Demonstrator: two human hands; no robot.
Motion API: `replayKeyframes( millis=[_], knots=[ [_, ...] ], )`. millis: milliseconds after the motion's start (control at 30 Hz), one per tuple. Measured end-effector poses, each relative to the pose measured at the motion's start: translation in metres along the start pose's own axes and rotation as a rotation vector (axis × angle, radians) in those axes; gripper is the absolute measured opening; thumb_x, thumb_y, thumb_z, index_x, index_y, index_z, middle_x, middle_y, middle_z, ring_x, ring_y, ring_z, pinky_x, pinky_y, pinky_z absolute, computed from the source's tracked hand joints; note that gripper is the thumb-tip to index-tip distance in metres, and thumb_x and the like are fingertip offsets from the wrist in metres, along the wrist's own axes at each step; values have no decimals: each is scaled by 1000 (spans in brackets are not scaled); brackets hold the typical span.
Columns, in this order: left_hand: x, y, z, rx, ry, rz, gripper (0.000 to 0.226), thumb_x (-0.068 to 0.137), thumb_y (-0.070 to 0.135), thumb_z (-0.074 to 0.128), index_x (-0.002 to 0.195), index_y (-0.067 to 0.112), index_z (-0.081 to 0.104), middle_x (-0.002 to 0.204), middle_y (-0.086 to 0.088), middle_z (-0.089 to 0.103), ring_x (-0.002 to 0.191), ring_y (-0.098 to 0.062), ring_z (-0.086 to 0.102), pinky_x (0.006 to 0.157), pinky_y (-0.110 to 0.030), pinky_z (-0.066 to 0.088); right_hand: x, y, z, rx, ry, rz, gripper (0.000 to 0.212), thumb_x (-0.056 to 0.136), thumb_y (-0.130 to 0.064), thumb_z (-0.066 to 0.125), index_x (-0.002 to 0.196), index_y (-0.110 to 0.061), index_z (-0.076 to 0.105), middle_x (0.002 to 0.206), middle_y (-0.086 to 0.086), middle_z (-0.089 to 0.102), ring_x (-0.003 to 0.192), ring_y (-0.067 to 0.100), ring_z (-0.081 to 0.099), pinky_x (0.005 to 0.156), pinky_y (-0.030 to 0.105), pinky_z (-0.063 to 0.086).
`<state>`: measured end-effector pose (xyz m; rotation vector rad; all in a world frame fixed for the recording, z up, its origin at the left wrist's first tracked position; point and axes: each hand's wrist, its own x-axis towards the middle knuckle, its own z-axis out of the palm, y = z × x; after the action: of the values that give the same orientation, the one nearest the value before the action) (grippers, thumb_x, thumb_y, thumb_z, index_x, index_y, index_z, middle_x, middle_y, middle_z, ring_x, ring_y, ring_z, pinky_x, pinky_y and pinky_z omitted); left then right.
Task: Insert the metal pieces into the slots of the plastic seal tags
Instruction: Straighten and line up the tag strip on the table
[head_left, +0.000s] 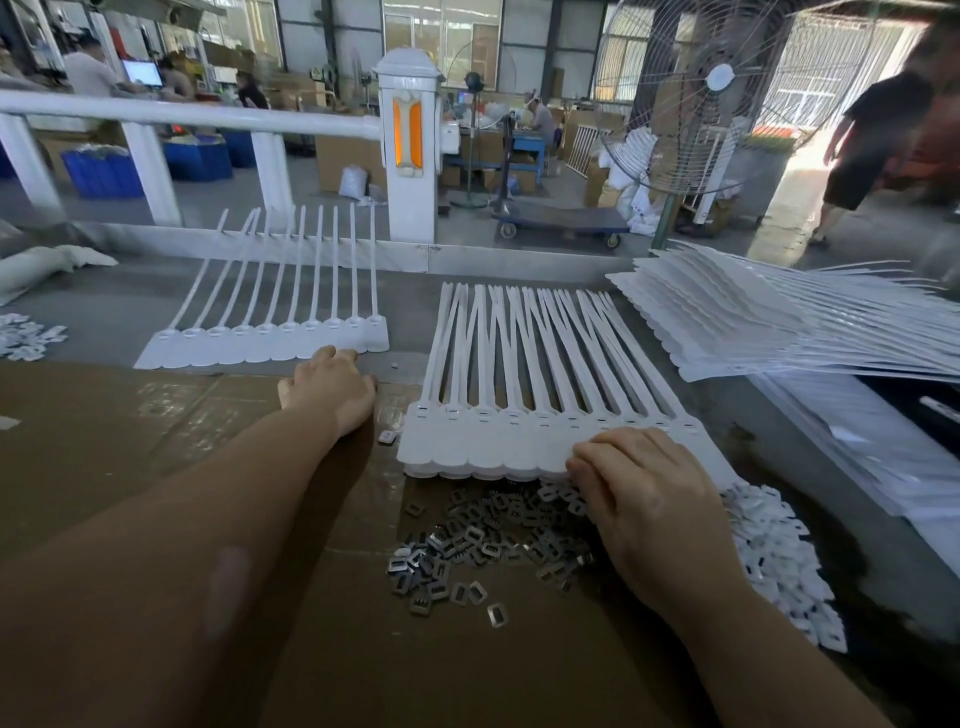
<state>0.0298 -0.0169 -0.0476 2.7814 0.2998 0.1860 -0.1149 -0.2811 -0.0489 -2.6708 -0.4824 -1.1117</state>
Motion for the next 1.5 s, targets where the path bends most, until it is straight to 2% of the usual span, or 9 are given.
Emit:
replayKeyframes(
  millis=[100,233,367,767,967,1067,1233,1333,1500],
  knots=[
    [5,0,2,40,-12,8,47,97,37,37,139,18,38,139,-6,40,129,-31,37,103,-49,28,0,0,0,0,-7,9,34,94,-30,44,84,-9,69,84,3,66,78,24,59,67,40,49],
    [11,-1,4,114,-53,5,55,98,45,30,148,24,22,154,-6,21,139,-31,24,108,-52,22,0,0,0,1,-11,15,33,93,-30,44,83,-9,68,83,3,65,77,24,59,67,41,49],
    [15,0,5,173,-103,-13,59,97,54,22,150,27,14,159,-5,8,143,-29,15,111,-52,15,1,0,0,8,-16,21,34,94,-30,43,83,-10,68,83,2,65,77,23,58,67,41,49],
    [0,2,-1,237,3,88,55,95,57,24,138,26,41,138,-7,45,129,-31,35,102,-52,25,1,-3,-1,7,-16,24,35,94,-30,43,81,-9,68,81,3,64,75,24,58,66,40,49],
    [-3,0,2,173,60,123,54,94,56,32,136,24,46,134,-6,48,127,-29,38,103,-52,26,1,-3,0,7,-13,16,36,95,-29,42,81,-9,68,82,4,64,75,24,58,66,40,49],
    [-2,-2,3,131,81,116,56,93,56,37,138,22,43,142,-9,39,132,-30,32,105,-52,26,0,-3,0,11,-7,15,35,94,-29,43,81,-9,68,82,4,64,75,24,57,66,40,49],
    [6,-2,6,171,-68,34,68,94,62,23,150,29,9,158,-11,-3,146,-27,-4,114,-52,5,0,-3,0,16,-17,25,35,94,-30,42,82,-10,68,83,3,64,76,23,57,66,41,49],
    [7,-1,5,197,-120,40,68,94,62,17,151,27,6,158,-11,8,146,-26,4,114,-53,5,0,-3,0,19,-18,23,34,94,-30,43,82,-10,68,82,3,64,76,23,57,66,40,49],
    [1,1,2,236,-14,62,68,92,64,22,146,23,26,146,-10,37,135,-30,29,107,-55,20,0,-2,0,19,-17,27,34,94,-29,43,82,-10,68,82,3,64,75,23,57,66,40,49]
  ],
)
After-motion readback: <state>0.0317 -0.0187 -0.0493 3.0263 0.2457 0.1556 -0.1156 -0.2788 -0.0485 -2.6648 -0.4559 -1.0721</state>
